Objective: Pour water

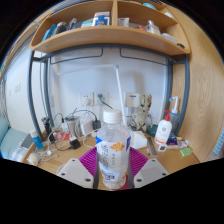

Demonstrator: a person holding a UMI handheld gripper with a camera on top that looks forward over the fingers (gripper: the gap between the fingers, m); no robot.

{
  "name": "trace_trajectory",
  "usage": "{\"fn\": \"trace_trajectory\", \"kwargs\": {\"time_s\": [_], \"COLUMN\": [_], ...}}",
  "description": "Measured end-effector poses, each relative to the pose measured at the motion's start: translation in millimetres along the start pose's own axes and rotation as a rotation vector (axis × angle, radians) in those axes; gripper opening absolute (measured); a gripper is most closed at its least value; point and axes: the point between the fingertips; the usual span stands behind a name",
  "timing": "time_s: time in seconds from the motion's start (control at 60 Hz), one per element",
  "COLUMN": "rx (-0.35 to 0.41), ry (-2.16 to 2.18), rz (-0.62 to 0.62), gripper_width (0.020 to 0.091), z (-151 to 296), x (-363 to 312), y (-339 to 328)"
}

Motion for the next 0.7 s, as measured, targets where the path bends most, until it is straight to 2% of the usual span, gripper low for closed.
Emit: {"fn": "trace_trajectory", "kwargs": {"time_s": [0.017,0.117,0.283,0.383,0.483,0.617,0.65,0.7], "rx": [0.018,0.002,0.023,0.083,0.099,0.085,0.065,0.029], "ry": [-0.004,0.019,-0.003,-0.017,-0.027,-0.029,-0.033,-0.040], "rz": [0.006,-0.009,-0.038,-0.026,-0.017,-0.028,-0.043,-0.069], "gripper_width": [0.0405,0.0407,0.0415,0.0427,0.0461,0.0531,0.0574,0.0674], "z": [-8,-23,-45,-40,-41,-44,-49,-56], "x": [6,18,37,37,36,38,42,47], "y": [7,17,33,35,34,31,30,28]}}
Point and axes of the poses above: the point between the fingertips, and its own axes, seen from behind it with the camera up: x to the right, z up, y forward, the way the camera looks, and after that the axes turned 10 degrees about y, right-handed
